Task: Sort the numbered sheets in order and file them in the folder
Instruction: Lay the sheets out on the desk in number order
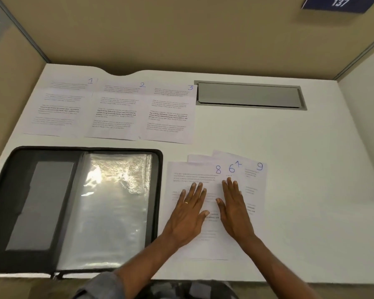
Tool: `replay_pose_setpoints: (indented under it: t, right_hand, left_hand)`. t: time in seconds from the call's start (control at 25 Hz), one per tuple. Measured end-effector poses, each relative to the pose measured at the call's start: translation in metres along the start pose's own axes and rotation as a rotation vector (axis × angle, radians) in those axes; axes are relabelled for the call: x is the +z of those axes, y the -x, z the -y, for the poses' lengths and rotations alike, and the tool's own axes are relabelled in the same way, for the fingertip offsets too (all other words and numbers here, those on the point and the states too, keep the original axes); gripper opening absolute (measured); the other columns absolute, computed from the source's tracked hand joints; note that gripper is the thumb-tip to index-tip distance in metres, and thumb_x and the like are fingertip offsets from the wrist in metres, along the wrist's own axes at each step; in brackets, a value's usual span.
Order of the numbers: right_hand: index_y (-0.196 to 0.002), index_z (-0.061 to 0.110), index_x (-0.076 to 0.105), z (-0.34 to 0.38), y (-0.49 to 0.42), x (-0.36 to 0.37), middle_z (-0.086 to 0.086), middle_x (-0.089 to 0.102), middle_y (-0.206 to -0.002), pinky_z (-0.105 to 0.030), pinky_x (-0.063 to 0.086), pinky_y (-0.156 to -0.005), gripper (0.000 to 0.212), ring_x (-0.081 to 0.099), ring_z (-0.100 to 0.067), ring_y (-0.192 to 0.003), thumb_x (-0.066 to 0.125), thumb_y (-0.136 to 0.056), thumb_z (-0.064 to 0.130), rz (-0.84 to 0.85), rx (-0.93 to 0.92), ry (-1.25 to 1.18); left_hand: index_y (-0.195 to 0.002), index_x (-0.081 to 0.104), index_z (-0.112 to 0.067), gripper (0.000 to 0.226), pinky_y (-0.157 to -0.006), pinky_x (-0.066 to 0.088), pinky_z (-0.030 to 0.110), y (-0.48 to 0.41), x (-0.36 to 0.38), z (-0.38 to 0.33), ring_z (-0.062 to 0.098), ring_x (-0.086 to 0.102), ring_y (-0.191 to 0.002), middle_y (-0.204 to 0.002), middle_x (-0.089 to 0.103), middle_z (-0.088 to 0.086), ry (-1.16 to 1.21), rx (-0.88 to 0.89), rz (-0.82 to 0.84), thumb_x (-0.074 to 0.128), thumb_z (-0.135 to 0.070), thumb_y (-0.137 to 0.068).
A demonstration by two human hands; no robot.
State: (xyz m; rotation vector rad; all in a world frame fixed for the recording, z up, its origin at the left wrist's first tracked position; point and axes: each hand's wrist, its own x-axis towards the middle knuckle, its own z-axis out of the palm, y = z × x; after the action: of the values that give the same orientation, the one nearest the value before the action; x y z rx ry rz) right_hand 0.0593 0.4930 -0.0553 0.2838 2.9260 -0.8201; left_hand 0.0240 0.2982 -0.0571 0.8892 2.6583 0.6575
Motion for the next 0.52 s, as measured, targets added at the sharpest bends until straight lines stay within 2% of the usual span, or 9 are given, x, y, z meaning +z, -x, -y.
replay_pose_setpoints:
  t: [0.12, 0.28, 0.36, 0.44, 0.52]
  right_hand:
    - [-0.161, 0.014, 0.011, -0.015, 0.024, 0.003, -0.001, 0.001, -0.169, -0.034, 0.002, -0.127, 0.065, -0.003, -0.017, -0.157, 0.025, -0.106, 0.046, 0.008, -0.002, 0.029]
    - [-0.161, 0.012, 0.005, -0.033, 0.039, -0.002, -0.004, -0.006, -0.167, -0.036, -0.002, -0.127, 0.063, -0.007, -0.020, -0.156, 0.036, -0.110, 0.033, 0.047, 0.006, 0.043]
    - [-0.161, 0.009, 0.007, -0.041, 0.047, -0.008, -0.006, -0.004, -0.168, -0.040, 0.002, -0.129, 0.066, -0.005, -0.023, -0.157, 0.044, -0.109, 0.025, 0.063, 0.049, -0.016]
    - [-0.160, 0.004, 0.017, -0.043, 0.046, -0.013, -0.010, 0.008, -0.169, -0.039, 0.011, -0.128, 0.066, 0.008, -0.026, -0.157, 0.051, -0.105, 0.017, 0.047, 0.147, -0.158]
    - [-0.155, 0.003, 0.034, -0.044, 0.035, -0.023, -0.016, 0.030, -0.162, -0.042, 0.025, -0.125, 0.062, 0.031, -0.032, -0.149, 0.060, -0.099, 0.010, -0.035, 0.249, -0.296]
  left_hand:
    - [-0.163, 0.005, -0.015, 0.064, -0.126, 0.001, 0.043, 0.014, 0.015, -0.021, 0.013, -0.008, -0.157, -0.171, -0.001, 0.001, -0.042, -0.004, 0.009, 0.024, -0.046, -0.110]
    - [-0.162, 0.000, -0.018, 0.068, -0.128, 0.002, 0.047, 0.024, 0.026, -0.048, 0.014, -0.013, -0.157, -0.171, -0.008, 0.001, -0.096, -0.059, 0.079, 0.018, -0.053, -0.107]
    - [-0.162, -0.006, -0.018, 0.076, -0.128, -0.002, 0.050, 0.027, 0.030, -0.061, 0.017, -0.018, -0.156, -0.169, -0.017, 0.002, -0.132, -0.111, 0.163, 0.017, -0.059, -0.103]
    - [-0.161, -0.013, -0.018, 0.084, -0.126, -0.008, 0.053, 0.027, 0.030, -0.070, 0.018, -0.023, -0.154, -0.166, -0.026, 0.001, -0.154, -0.183, 0.258, 0.027, -0.062, -0.102]
    - [-0.161, -0.014, -0.017, 0.089, -0.125, -0.011, 0.053, 0.024, 0.029, -0.078, 0.018, -0.023, -0.154, -0.165, -0.027, 0.001, -0.141, -0.224, 0.296, 0.037, -0.059, -0.102]
